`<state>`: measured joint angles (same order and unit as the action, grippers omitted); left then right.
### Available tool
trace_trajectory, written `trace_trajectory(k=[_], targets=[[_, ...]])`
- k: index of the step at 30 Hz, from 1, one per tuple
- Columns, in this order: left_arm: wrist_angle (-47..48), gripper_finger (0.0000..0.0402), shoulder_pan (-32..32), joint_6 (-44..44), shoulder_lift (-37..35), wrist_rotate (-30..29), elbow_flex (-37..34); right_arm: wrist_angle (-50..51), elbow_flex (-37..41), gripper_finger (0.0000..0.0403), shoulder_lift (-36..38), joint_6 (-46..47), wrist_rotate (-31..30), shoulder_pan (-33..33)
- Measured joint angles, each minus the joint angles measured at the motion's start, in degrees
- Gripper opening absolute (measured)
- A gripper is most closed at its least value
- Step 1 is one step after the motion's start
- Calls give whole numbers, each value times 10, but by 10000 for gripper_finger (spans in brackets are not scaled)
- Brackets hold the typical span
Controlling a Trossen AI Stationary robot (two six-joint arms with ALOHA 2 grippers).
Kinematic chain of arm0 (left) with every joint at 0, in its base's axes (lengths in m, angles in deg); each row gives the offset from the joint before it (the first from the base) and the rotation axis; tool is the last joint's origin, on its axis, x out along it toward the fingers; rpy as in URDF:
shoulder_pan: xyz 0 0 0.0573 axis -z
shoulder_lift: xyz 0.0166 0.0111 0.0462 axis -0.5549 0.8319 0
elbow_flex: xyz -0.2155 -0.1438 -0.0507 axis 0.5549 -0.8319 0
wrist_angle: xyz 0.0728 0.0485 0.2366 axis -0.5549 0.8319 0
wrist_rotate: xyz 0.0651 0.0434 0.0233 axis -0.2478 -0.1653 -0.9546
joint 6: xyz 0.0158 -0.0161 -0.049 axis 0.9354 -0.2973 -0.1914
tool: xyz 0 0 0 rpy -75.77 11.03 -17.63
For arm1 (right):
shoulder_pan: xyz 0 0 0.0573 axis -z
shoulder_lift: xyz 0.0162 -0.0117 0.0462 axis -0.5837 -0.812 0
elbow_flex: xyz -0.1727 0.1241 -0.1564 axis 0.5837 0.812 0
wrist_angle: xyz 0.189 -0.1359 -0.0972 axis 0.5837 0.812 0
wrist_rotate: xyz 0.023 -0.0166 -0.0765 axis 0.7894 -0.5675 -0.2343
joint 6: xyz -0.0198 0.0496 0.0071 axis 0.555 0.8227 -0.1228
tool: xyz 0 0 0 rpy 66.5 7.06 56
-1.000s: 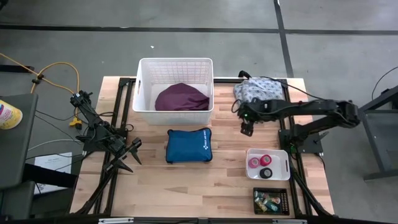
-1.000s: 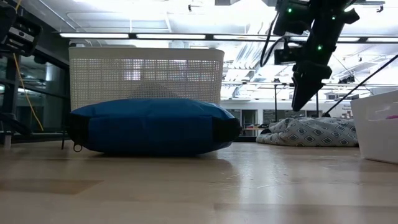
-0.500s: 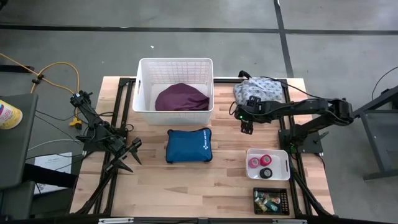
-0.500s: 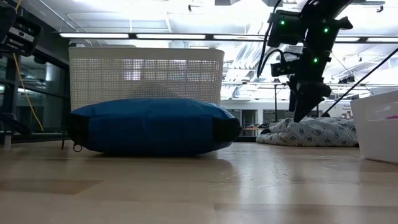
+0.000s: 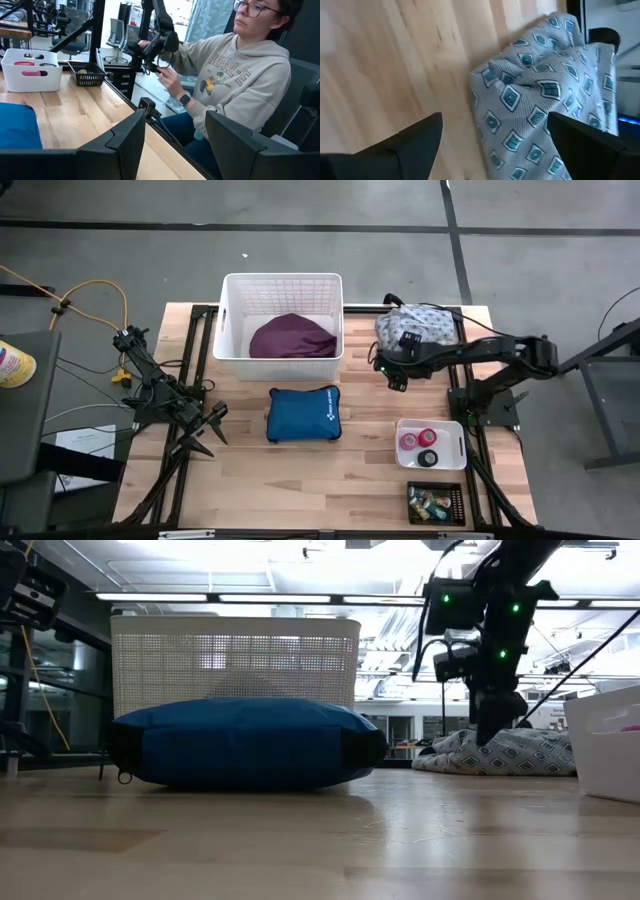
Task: Pick & Place Medicine items
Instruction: Put the blue patterned patient gown into the white laundry bin
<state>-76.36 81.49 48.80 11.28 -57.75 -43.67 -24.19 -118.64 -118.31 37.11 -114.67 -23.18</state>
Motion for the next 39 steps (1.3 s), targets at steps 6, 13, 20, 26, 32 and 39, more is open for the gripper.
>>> trace_trajectory(k=[6, 13, 20, 26, 32, 39], targets=[[0, 202, 0, 0, 0, 0, 0, -1, 0, 349, -45, 4, -40, 0], [0, 202, 0, 0, 0, 0, 0, -11, 0, 349, -99, 4, -57, 0], [0, 202, 0, 0, 0, 0, 0, -20, 0, 349, -123, 4, -69, 0], [0, 202, 0, 0, 0, 0, 0, -18, 0, 349, -123, 26, -76, 0], [0, 202, 0, 0, 0, 0, 0, -12, 0, 349, -123, 43, -67, -1], [0, 202, 0, 0, 0, 0, 0, -2, 0, 349, -123, 43, -74, 0]])
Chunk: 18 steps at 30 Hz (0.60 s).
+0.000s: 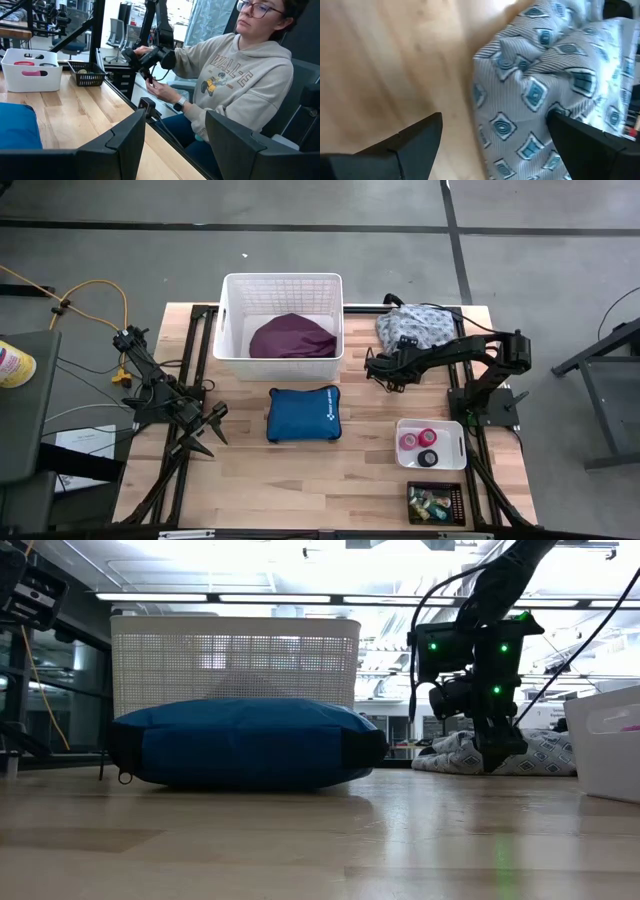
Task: Pick & Place Medicine items
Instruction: Put the blue patterned patient gown into the white laundry bin
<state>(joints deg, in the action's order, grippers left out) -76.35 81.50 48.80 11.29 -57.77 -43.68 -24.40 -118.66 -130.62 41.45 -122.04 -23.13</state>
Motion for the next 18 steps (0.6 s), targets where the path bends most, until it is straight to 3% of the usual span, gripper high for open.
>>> trace_trajectory(k=[7, 18], targets=[[0, 202, 0, 0, 0, 0, 0, 0, 0, 349, 0, 5, -21, 21], [0, 202, 0, 0, 0, 0, 0, -15, 0, 349, 0, -1, 46, 69]])
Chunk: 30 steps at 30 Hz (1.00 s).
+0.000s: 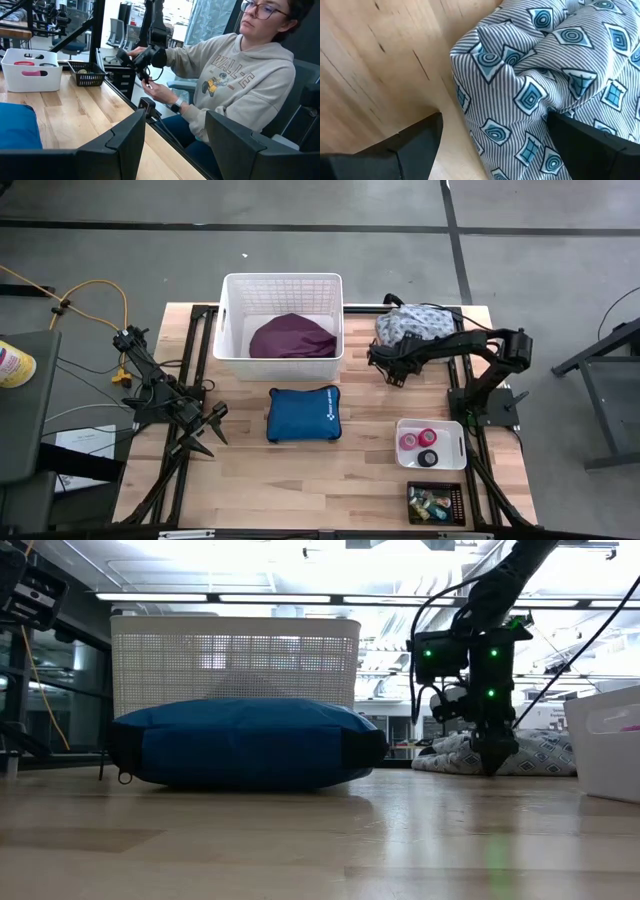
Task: Pick & Place Medicine items
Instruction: Put the blue patterned patient gown into the white laundry bin
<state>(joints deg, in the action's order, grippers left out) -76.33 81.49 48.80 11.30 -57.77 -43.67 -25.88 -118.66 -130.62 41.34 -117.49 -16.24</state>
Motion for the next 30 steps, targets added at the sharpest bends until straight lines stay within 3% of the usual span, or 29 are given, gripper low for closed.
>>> trace_trajectory(k=[15, 30], targets=[[0, 202, 0, 0, 0, 0, 0, -52, -3, 330, -38, -30, 8, 32], [0, 202, 0, 0, 0, 0, 0, -61, 0, 209, -54, -29, 5, 23]])
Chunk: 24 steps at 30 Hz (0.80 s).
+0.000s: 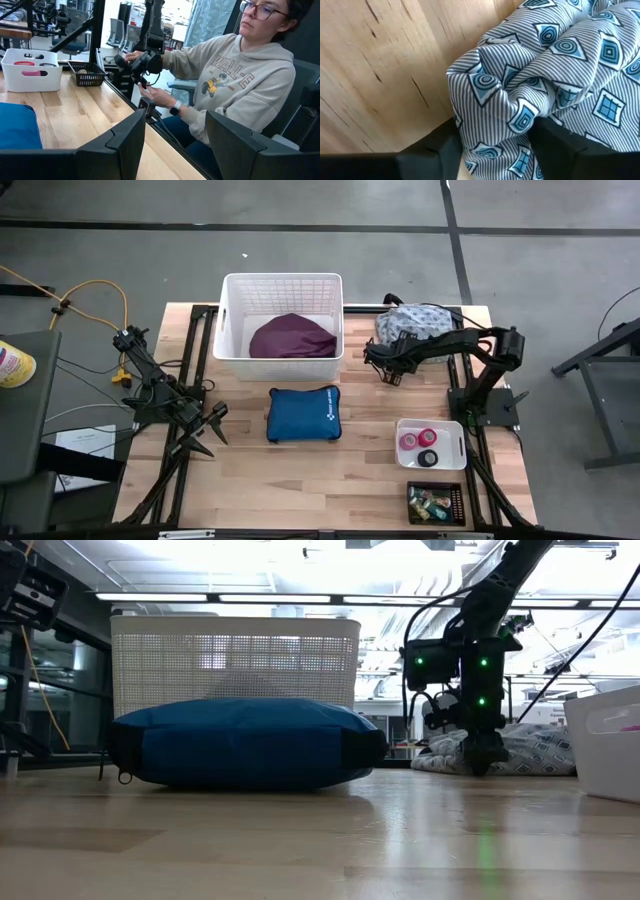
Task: Pick & Place Medicine items
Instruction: Put the blue patterned patient gown into the white laundry bin
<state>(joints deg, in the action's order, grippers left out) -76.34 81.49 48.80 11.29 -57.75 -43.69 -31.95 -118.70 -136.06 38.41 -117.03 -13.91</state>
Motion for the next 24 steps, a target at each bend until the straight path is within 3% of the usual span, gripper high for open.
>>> trace_trajectory(k=[13, 24], targets=[[0, 202, 0, 0, 0, 0, 0, -3, 1, 60, -2, 20, -12, 2], [0, 202, 0, 0, 0, 0, 0, -7, 1, 50, 3, 37, -12, 0]])
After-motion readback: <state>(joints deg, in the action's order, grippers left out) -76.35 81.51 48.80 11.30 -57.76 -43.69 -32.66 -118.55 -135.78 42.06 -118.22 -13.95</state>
